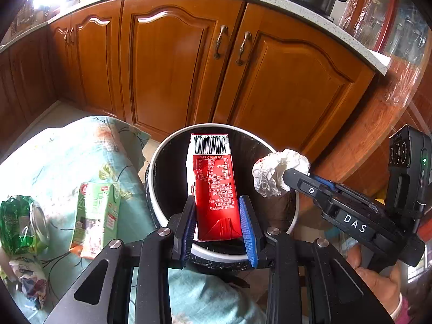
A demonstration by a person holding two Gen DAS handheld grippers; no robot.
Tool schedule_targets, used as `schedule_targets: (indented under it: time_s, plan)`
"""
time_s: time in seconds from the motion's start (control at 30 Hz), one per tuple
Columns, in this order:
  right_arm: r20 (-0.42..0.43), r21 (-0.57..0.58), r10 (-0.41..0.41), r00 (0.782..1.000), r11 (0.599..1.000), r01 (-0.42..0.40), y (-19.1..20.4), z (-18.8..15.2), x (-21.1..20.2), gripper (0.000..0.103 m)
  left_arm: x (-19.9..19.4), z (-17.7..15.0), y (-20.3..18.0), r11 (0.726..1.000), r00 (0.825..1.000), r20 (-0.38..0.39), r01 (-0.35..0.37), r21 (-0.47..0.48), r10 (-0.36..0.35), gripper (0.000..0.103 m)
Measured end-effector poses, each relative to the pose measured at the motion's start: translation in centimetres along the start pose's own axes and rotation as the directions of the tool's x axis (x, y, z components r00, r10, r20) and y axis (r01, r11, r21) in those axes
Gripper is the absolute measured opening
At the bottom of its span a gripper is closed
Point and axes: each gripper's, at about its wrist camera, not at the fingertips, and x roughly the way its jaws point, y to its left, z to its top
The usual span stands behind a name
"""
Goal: Collect trash
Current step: 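Carry both items over the bin and open both grippers to drop them, then move both tools back to the table toward the white sponge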
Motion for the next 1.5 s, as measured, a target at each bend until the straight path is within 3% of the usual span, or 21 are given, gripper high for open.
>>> schedule_targets:
  time_s: [0.17,0.27,0.43,0.53,0.77,1.0,1.23,1.5]
  plan:
    - [-0.026,-0.012,-0.007,1.000,1.000,0.006,-0.1,0.3,1.0,0.027,1.8,0.4,-0.2,1.000,1.000,-0.021,-0.010,-0.001,0.010,0.030]
    - [-0.040,-0.018,-0.009,0.999,1.000,0.008,-0.1,0.5,1.6,0.033,2.6,0.7,-0.6,1.000,0.999,-0.035,-0.009,0.000,0.009,0.032]
    - [-0.040,-0.004,0.000,0.999,1.000,0.000,-0.3,0.6,1.8,0.063,2.1,0.2,-0.7,0.999,0.999,-0.007,-0.031,-0.005,0.031,0.056]
    - [-0.031,-0.001,0.003,1.000,1.000,-0.003,-0.3,0.4,1.5,0.067,1.9,0.0,-0.6,0.999,1.000,-0.001,-0.024,-0.026,0.024,0.056]
    - [0.005,0.011,0.023,1.000,1.000,-0.023,0.3,-0.5,-0.4,0.095,-1.0,-2.7,1.0,0.996,0.998,0.048,-0.025,-0.091,0.029,0.067]
    - [0.032,0.043,0.075,0.997,0.996,-0.076,2.0,-2.4,-2.1,0.098,-4.4,-6.6,3.9,0.979,0.995,0.080,-0.035,-0.200,0.052,0.071]
    - [0.003,0.032,0.131,0.991,0.991,-0.131,5.0,-4.7,-2.4,0.098,-8.6,-10.3,7.0,0.956,0.987,0.130,-0.056,-0.287,0.097,0.071]
    - [-0.037,0.008,0.179,0.983,0.984,-0.179,8.7,-6.9,-2.0,0.098,-12.7,-14.8,10.4,0.920,0.980,0.136,-0.082,-0.384,0.144,0.073]
